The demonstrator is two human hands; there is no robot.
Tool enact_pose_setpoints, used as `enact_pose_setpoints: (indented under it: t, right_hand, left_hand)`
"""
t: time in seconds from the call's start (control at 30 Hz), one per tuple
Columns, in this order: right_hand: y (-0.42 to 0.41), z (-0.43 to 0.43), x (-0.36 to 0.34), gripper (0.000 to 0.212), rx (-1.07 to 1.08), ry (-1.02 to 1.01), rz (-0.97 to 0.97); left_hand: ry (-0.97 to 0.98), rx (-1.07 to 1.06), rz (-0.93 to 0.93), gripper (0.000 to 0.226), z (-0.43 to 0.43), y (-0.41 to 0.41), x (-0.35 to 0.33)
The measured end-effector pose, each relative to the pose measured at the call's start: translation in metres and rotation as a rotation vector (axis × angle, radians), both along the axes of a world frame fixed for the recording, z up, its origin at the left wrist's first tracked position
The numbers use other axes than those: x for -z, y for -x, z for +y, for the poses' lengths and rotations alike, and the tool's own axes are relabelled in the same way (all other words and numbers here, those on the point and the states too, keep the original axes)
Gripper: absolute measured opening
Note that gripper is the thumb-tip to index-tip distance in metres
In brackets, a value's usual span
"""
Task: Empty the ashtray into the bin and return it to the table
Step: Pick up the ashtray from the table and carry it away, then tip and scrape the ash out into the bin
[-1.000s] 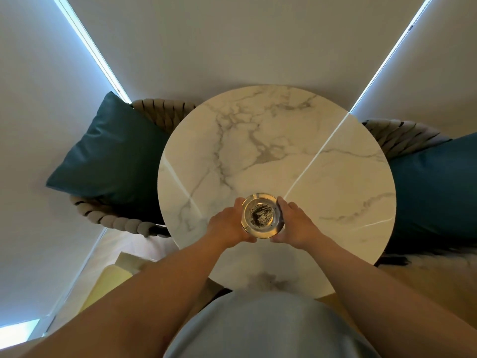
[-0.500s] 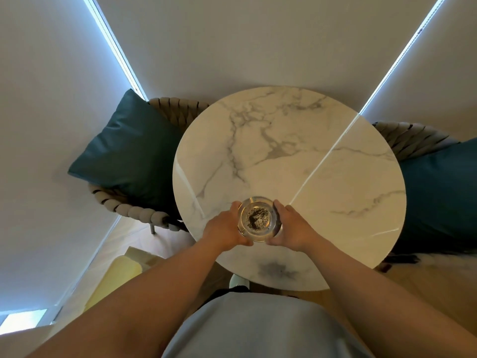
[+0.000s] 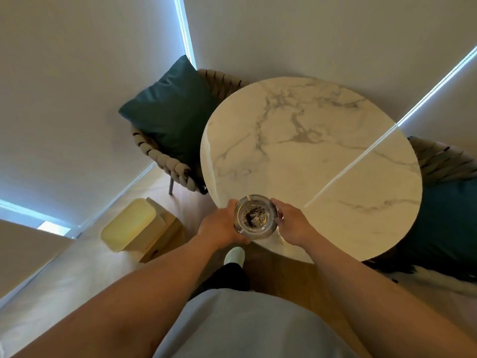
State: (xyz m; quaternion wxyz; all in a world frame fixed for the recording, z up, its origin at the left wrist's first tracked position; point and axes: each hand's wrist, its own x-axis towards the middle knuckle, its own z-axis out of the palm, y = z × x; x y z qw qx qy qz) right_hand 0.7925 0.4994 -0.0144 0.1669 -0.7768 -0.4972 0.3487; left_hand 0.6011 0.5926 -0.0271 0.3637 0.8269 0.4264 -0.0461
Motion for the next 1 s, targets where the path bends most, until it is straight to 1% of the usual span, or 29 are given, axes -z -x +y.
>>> enact_pose_setpoints:
  t: [0.07,0.2,0.33,0.43,0.5,0.57,0.63,0.8,0.9,0.93,1.0]
  right_hand:
    - [0.012,-0.003,0.002,0.044,-0.006,-0.022,0.025]
    - [0.037,0.006,0.002,0.053,0.027,0.032,0.131]
    - [0.067,0.024,0.002,0.052,0.085,0.026,0.246]
    - [0.092,0.041,0.002,0.045,0.077,0.039,0.270]
    - [0.112,0.054,0.002,0.034,0.074,0.058,0.306]
    - [0.135,0.069,0.003,0.025,0.068,0.079,0.361]
    - [0.161,0.086,0.003,0.020,0.049,0.111,0.392]
    - [0.228,0.126,0.005,0.016,0.010,0.216,0.491]
    - [0.263,0.149,0.008,0.008,-0.001,0.251,0.526]
    - [0.274,0.158,0.009,0.008,-0.002,0.261,0.532]
    - [0.297,0.175,0.012,0.016,0.012,0.295,0.558]
  left_hand:
    - [-0.001,-0.052,-0.022,0.097,-0.012,0.017,0.001]
    - [0.015,-0.160,-0.020,0.096,-0.025,0.049,-0.001]
    - [-0.006,-0.274,-0.019,0.099,-0.032,0.085,0.000]
    - [-0.036,-0.373,-0.041,0.098,-0.033,0.113,0.000]
    - [-0.049,-0.439,-0.030,0.099,-0.030,0.135,0.001]
    - [-0.033,-0.496,-0.026,0.101,-0.025,0.160,0.004]
    - [-0.017,-0.554,-0.037,0.102,-0.019,0.186,0.005]
    - [0.009,-0.661,-0.055,0.110,0.003,0.252,0.007]
    - [0.016,-0.673,-0.047,0.105,0.021,0.289,0.009]
    - [0.017,-0.674,-0.038,0.105,0.028,0.300,0.009]
    - [0.016,-0.665,-0.007,0.106,0.045,0.322,0.013]
